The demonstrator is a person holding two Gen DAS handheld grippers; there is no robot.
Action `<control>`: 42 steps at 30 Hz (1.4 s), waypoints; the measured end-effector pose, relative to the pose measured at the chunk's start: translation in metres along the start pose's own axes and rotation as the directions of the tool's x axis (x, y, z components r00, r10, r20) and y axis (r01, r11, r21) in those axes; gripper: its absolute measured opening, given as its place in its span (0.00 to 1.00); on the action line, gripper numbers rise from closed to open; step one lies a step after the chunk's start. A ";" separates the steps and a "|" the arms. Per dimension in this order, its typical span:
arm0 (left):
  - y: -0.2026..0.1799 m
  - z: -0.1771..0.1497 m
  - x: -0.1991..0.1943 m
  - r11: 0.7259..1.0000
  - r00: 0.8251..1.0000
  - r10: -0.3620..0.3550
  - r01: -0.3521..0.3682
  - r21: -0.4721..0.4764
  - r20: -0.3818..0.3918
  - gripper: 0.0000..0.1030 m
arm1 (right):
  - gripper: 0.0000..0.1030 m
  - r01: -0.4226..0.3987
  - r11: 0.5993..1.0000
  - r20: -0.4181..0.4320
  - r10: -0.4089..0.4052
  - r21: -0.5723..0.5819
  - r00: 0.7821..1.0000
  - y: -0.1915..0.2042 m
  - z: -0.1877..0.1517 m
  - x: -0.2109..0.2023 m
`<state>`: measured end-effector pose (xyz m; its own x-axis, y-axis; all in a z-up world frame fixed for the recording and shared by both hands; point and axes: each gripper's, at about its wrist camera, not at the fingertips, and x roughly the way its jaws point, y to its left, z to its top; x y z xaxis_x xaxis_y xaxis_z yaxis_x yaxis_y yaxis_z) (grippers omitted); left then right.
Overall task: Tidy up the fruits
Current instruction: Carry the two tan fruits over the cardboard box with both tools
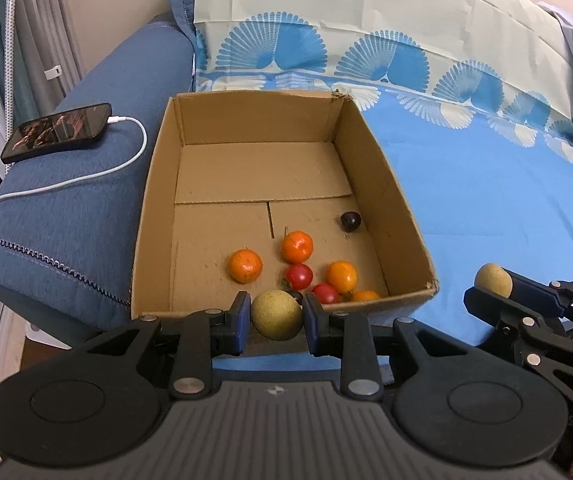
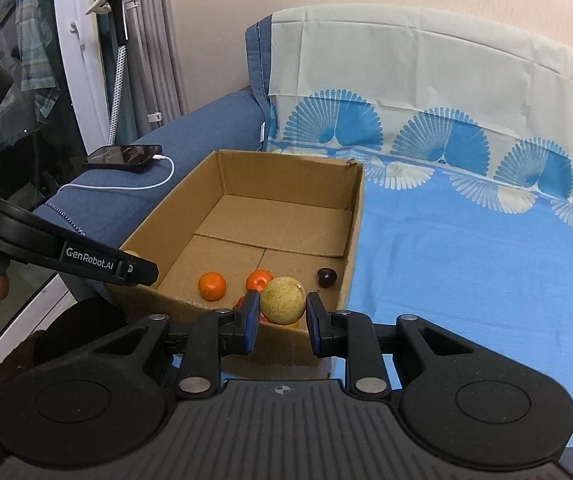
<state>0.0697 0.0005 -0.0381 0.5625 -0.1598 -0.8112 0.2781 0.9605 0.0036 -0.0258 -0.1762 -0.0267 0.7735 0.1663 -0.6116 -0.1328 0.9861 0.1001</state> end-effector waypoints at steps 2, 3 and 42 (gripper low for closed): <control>0.003 0.005 0.005 1.000 1.000 0.000 -0.001 -0.006 -0.006 0.30 | 0.25 -0.002 1.000 -0.004 0.002 -0.001 1.000 0.001 0.004 0.008; 0.005 0.007 0.007 1.000 1.000 0.002 -0.002 -0.007 -0.007 0.30 | 0.25 -0.002 1.000 -0.006 0.002 -0.001 1.000 0.001 0.006 0.012; 0.024 0.062 0.177 0.993 0.967 0.116 -0.111 0.036 -0.225 0.30 | 0.25 0.006 1.000 -0.178 -0.009 -0.016 0.984 -0.021 0.023 0.180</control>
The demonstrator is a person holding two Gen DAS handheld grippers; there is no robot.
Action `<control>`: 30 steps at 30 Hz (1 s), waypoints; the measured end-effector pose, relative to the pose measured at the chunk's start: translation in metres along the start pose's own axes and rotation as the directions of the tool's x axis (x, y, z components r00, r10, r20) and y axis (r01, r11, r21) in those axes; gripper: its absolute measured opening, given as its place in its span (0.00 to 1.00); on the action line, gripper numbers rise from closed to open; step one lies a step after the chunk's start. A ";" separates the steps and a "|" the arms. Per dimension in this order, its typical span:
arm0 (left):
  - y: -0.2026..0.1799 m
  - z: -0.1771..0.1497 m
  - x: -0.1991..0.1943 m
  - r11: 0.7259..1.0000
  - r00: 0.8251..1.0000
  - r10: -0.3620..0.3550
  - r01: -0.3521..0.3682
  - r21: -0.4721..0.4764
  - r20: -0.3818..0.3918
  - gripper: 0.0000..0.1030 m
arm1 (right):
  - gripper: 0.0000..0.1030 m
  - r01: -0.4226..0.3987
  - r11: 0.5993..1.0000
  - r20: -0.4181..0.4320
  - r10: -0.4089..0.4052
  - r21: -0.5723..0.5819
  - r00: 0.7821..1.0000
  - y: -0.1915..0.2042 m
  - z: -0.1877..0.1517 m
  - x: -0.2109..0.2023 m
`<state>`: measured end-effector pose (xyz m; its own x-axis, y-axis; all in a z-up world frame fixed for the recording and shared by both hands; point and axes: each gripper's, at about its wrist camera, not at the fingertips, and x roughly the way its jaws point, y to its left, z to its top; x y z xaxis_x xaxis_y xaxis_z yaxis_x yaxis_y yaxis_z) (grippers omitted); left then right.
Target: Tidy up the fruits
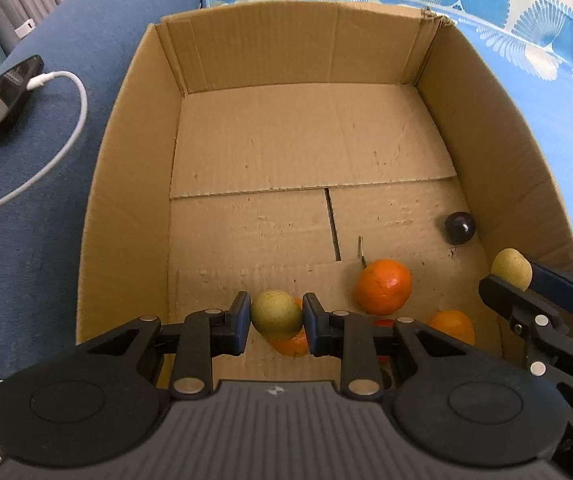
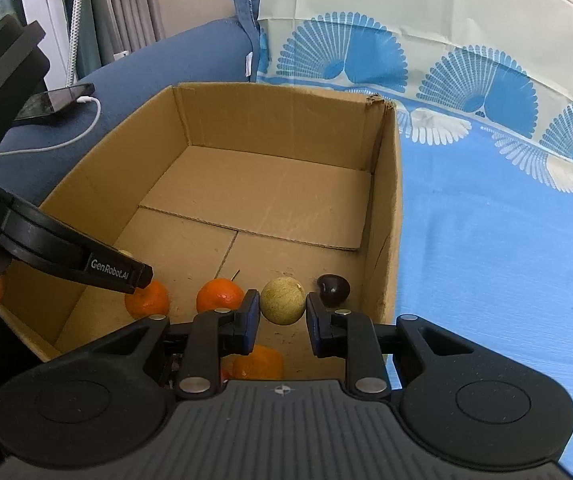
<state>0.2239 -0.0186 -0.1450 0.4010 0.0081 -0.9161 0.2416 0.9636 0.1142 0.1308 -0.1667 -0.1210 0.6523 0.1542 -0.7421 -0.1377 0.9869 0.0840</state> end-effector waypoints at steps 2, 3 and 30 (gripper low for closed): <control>-0.001 0.000 0.003 1.000 1.000 0.002 -0.002 0.001 -0.005 0.30 | 0.25 0.002 1.000 -0.002 -0.002 -0.003 1.000 0.000 0.000 0.003; -0.001 0.000 0.005 1.000 1.000 0.001 -0.001 0.002 -0.006 0.30 | 0.25 0.002 1.000 -0.004 -0.003 -0.006 1.000 0.000 0.000 0.004; -0.006 -0.086 -0.109 0.994 0.987 0.094 -0.088 -0.057 0.127 1.00 | 0.94 0.049 0.994 0.118 -0.060 0.096 0.991 0.023 -0.052 -0.127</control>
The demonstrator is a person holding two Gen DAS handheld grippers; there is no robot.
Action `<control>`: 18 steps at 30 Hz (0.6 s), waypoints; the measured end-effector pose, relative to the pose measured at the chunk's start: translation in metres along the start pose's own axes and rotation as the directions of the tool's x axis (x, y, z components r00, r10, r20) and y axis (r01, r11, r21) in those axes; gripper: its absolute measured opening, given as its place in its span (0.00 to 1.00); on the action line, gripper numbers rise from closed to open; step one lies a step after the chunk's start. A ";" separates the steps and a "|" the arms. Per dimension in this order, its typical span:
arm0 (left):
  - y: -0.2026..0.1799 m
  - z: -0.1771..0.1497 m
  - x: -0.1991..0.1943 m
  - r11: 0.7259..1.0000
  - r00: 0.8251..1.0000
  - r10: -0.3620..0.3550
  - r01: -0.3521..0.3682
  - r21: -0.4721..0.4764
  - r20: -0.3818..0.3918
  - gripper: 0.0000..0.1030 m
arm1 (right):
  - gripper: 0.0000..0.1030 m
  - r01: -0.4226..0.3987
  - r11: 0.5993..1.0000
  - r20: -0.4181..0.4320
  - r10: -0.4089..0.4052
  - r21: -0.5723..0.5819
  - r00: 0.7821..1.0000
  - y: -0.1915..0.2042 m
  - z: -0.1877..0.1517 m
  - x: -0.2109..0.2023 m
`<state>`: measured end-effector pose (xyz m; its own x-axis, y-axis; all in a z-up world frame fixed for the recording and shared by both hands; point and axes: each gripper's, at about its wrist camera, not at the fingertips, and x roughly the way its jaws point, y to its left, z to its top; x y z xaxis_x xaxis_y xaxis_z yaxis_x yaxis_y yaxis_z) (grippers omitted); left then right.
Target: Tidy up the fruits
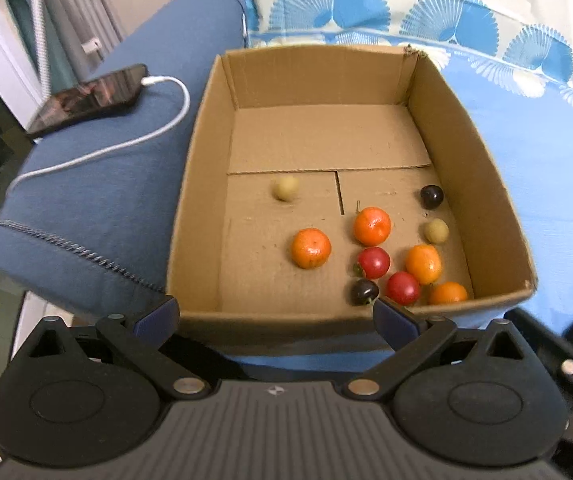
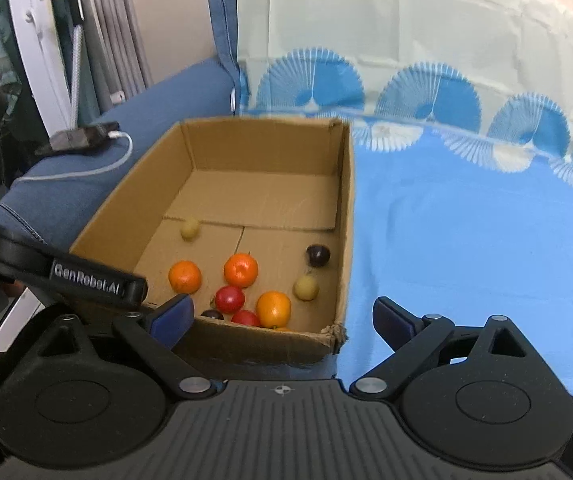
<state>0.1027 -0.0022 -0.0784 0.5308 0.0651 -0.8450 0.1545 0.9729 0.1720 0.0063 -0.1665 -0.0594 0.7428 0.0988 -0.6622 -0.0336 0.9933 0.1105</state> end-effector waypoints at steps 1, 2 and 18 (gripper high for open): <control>0.000 -0.004 -0.007 1.000 1.000 0.000 0.000 -0.006 0.009 1.00 | 0.95 0.001 1.000 0.011 -0.001 -0.003 1.000 0.000 -0.001 -0.005; 0.000 -0.008 -0.011 1.000 1.000 -0.003 0.003 -0.010 0.015 1.00 | 0.95 0.001 1.000 0.021 -0.001 -0.005 1.000 0.001 -0.002 -0.010; -0.004 -0.052 -0.073 1.000 0.990 -0.008 0.007 0.006 0.143 1.00 | 0.98 0.068 0.993 0.142 -0.054 -0.092 0.988 0.016 -0.021 -0.071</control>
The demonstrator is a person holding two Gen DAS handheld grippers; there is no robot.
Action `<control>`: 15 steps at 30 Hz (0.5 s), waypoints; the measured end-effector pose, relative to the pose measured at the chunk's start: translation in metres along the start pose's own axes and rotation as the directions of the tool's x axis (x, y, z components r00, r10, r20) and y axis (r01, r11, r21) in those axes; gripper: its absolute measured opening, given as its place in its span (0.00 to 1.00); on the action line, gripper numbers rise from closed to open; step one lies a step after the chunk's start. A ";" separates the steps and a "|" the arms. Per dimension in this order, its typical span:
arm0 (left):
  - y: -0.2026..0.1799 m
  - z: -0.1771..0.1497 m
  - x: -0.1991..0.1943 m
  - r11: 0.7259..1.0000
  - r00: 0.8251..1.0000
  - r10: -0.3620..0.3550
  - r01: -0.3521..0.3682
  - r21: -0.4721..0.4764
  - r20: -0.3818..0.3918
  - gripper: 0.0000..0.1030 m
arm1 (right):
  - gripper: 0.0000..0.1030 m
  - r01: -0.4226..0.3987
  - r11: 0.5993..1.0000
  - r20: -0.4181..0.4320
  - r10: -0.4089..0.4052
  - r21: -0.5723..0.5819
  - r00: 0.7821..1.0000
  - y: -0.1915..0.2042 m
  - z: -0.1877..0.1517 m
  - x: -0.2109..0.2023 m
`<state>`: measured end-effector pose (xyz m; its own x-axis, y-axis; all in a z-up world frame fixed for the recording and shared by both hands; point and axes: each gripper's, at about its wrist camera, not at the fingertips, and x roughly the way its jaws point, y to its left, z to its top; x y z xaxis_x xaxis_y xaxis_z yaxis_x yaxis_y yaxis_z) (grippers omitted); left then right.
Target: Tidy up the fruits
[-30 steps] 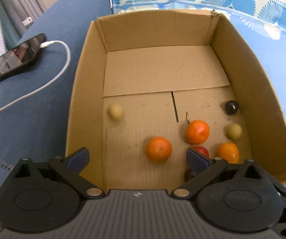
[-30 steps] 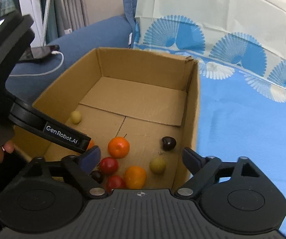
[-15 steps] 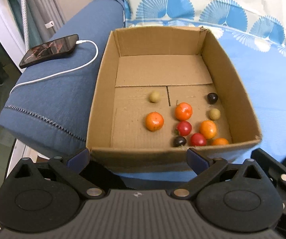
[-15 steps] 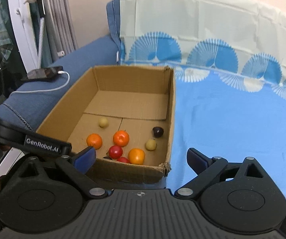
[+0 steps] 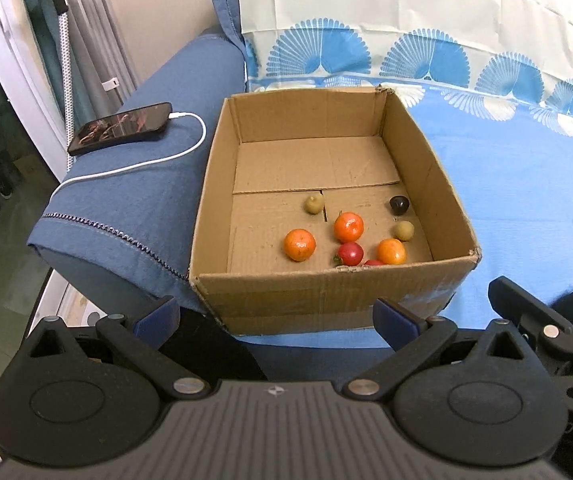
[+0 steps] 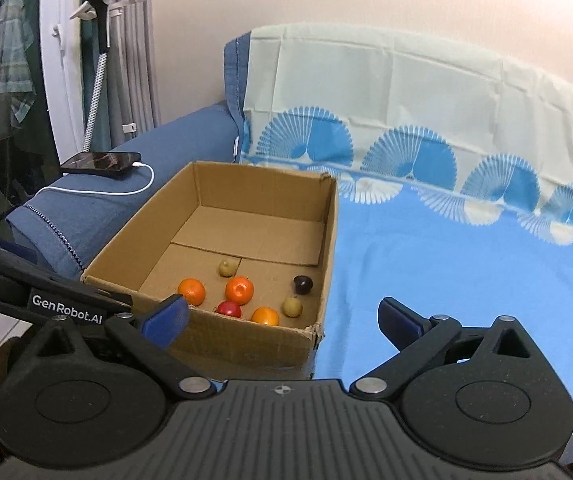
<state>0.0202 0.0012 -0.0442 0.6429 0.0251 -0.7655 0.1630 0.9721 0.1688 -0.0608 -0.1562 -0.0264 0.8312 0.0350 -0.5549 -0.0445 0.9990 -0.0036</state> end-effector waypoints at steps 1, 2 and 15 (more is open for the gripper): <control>0.001 -0.002 -0.001 1.000 1.000 0.000 0.000 -0.002 0.002 1.00 | 0.98 0.004 1.000 0.008 -0.004 -0.012 1.000 0.002 -0.001 -0.002; 0.002 -0.003 -0.003 1.000 1.000 0.001 -0.001 -0.004 0.004 1.00 | 0.98 0.009 1.000 0.014 -0.009 -0.021 1.000 0.004 -0.002 -0.004; 0.006 -0.011 -0.014 1.000 1.000 0.004 -0.004 -0.011 0.028 1.00 | 0.99 0.009 1.000 0.041 -0.008 -0.027 0.999 0.010 -0.002 -0.016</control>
<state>0.0040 0.0094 -0.0397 0.6646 0.0229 -0.7469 0.1517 0.9746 0.1648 -0.0758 -0.1467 -0.0187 0.8534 0.0279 -0.5206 -0.0519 0.9981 -0.0316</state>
